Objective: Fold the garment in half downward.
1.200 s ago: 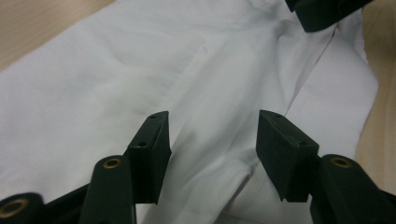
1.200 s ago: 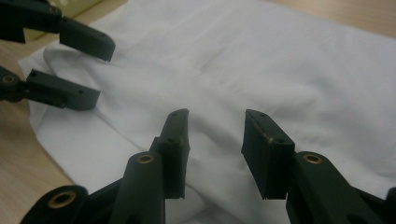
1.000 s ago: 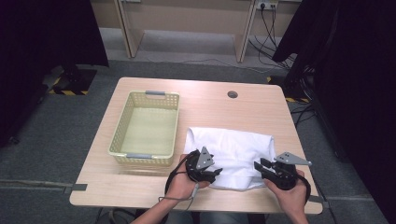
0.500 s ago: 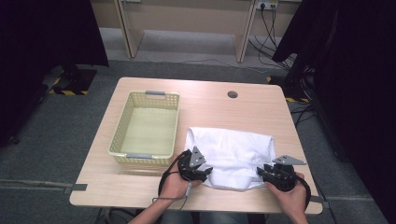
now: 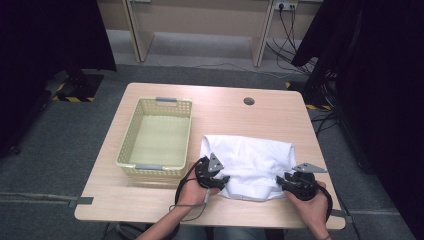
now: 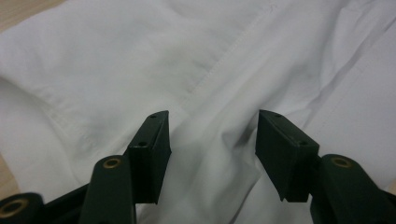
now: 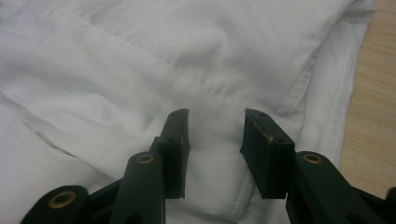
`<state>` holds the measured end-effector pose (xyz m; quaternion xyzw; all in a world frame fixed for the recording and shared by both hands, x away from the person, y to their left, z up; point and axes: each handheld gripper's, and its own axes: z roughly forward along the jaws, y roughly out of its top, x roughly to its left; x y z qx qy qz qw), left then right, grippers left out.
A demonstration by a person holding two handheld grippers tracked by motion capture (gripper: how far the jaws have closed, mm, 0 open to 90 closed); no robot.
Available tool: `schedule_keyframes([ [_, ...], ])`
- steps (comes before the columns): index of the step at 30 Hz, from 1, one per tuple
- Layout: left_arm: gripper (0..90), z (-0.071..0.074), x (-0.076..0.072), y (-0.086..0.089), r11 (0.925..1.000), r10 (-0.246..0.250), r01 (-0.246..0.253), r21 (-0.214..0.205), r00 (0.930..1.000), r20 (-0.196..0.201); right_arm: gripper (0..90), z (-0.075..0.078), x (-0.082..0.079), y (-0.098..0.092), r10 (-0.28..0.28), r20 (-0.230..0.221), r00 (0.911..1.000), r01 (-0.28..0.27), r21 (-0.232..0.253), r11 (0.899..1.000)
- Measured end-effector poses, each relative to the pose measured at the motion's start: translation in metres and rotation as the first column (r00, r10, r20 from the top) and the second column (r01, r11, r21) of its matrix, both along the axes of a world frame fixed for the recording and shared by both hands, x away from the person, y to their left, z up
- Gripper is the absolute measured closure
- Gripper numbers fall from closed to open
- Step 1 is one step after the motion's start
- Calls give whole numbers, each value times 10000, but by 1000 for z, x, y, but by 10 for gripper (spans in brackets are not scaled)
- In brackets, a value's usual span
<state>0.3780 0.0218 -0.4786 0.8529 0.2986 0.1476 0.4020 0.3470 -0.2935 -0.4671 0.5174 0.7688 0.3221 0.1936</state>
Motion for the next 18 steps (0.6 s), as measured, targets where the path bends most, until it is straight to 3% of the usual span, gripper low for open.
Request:
schedule_keyframes([
  [18,439,2,47,-34,9987,498,-497,85,9987,-138,561,0,52,-23,-445,36,9990,445,-110,9989],
])
